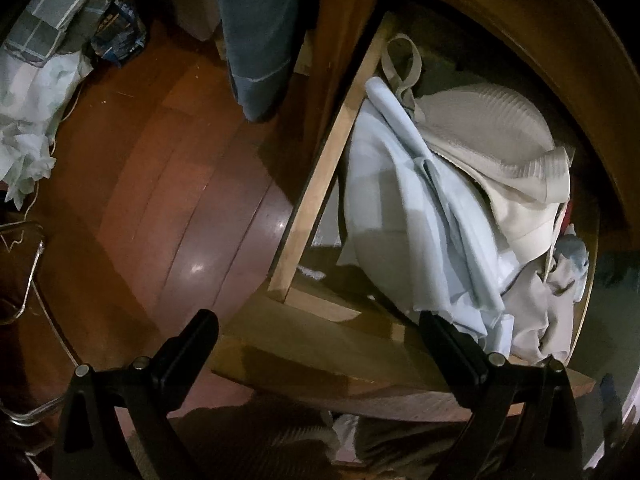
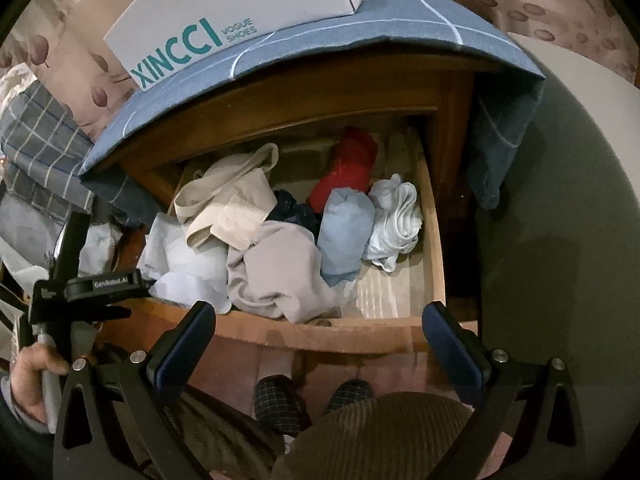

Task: Take underwear out of drawer
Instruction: 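Reach the left tool into the drawer and grasp the light grey underwear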

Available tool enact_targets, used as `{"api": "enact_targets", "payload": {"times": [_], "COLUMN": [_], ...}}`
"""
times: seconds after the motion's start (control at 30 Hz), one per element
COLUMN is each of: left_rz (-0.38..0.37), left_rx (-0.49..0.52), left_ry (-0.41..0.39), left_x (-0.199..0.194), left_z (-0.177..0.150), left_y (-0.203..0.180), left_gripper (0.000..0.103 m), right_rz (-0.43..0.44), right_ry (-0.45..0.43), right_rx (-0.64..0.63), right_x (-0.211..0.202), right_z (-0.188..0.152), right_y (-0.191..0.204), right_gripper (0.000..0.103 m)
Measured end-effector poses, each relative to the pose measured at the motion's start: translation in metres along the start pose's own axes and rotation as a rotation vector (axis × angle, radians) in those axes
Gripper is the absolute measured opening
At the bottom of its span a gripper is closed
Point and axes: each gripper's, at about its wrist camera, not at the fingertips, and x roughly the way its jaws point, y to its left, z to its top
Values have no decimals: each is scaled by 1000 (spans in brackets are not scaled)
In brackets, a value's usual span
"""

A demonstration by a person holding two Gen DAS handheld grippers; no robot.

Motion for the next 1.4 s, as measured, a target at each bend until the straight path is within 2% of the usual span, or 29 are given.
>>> {"api": "enact_targets", "payload": {"times": [0.3, 0.47, 0.7, 0.8, 0.9, 1.03, 1.27, 1.4], "left_rz": [25, 36, 41, 46, 50, 38, -63, -70], "left_rx": [46, 55, 53, 68, 70, 74, 43, 78], "left_ry": [-32, -84, -122, -145, -160, -192, -216, -227], "left_x": [-7, -14, -27, -33, -40, -54, -83, -93], "left_z": [-4, -14, -27, -31, -36, -43, -42, -35], "left_y": [-10, -17, -20, -21, -20, -16, 2, 4], "left_gripper": [103, 103, 103, 102, 102, 102, 102, 102], "right_rz": [12, 31, 30, 25, 54, 40, 56, 43], "right_ry": [8, 29, 47, 85, 122, 166, 265, 328], "right_rx": [4, 7, -52, -56, -29, -7, 26, -6], "right_x": [4, 8, 13, 21, 28, 37, 60, 79], "right_z": [8, 6, 10, 15, 21, 33, 50, 50], "right_y": [-5, -4, 9, 12, 12, 13, 21, 31], "right_gripper": [103, 103, 103, 103, 103, 103, 103, 103]}}
